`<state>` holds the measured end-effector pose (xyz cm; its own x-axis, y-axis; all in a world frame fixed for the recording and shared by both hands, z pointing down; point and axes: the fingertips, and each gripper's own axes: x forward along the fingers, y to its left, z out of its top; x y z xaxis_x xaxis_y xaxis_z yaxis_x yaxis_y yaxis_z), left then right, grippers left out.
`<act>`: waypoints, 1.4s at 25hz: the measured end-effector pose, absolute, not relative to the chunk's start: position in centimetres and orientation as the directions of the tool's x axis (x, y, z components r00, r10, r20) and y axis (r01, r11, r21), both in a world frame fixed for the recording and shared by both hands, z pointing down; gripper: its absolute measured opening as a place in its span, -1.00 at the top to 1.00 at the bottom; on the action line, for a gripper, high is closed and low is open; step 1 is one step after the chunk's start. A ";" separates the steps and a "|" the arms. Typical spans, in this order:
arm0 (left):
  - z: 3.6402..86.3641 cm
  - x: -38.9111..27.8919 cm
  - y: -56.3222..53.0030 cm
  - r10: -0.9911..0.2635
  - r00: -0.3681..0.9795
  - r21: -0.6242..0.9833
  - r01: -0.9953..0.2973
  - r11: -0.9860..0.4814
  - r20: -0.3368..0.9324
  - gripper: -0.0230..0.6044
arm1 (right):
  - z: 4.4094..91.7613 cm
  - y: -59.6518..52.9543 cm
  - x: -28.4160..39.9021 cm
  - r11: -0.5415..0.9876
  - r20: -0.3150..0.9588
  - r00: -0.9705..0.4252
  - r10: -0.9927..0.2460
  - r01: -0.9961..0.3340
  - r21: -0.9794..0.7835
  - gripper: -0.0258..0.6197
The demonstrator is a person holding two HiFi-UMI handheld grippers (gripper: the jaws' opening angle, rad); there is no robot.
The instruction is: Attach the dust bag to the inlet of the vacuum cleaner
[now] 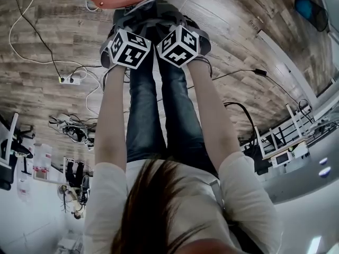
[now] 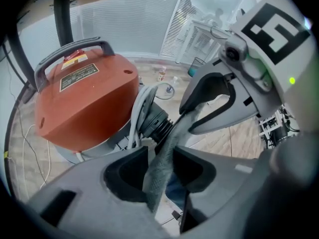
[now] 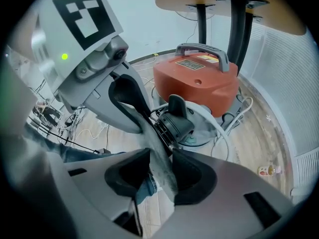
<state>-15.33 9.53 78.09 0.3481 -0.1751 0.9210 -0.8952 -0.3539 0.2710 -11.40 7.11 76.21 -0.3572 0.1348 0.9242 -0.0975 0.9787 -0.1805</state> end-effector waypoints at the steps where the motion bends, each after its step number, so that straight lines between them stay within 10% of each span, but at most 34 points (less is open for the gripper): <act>1: 78.0 -15.3 9.6 -0.178 0.350 0.273 -0.896 -0.351 0.920 0.43 | 76.2 7.2 -11.4 0.978 0.924 -0.359 0.134 -0.103 -0.182 0.46; 18: 73.4 -16.3 10.4 -0.320 0.266 0.233 -0.963 -0.138 0.909 0.43 | 71.4 6.1 -10.9 0.961 0.914 -0.402 0.054 -0.228 -0.157 0.64; 23: 70.7 -17.6 10.2 -0.395 0.197 0.194 -0.980 -0.046 0.897 0.84 | 68.5 5.0 -11.3 0.933 0.892 -0.452 0.017 -0.313 -0.177 0.91; 35: 59.0 -18.8 7.7 -0.564 0.148 0.211 -0.976 0.048 0.812 0.87 | 57.2 2.9 -12.6 0.843 0.792 -0.604 -0.082 -0.466 -0.268 0.91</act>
<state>-18.85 7.71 58.99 0.1480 -0.5640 0.8124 -0.9763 0.0478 0.2111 -12.58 2.93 57.19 -0.6044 -0.0823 0.7924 -0.4660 0.8433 -0.2678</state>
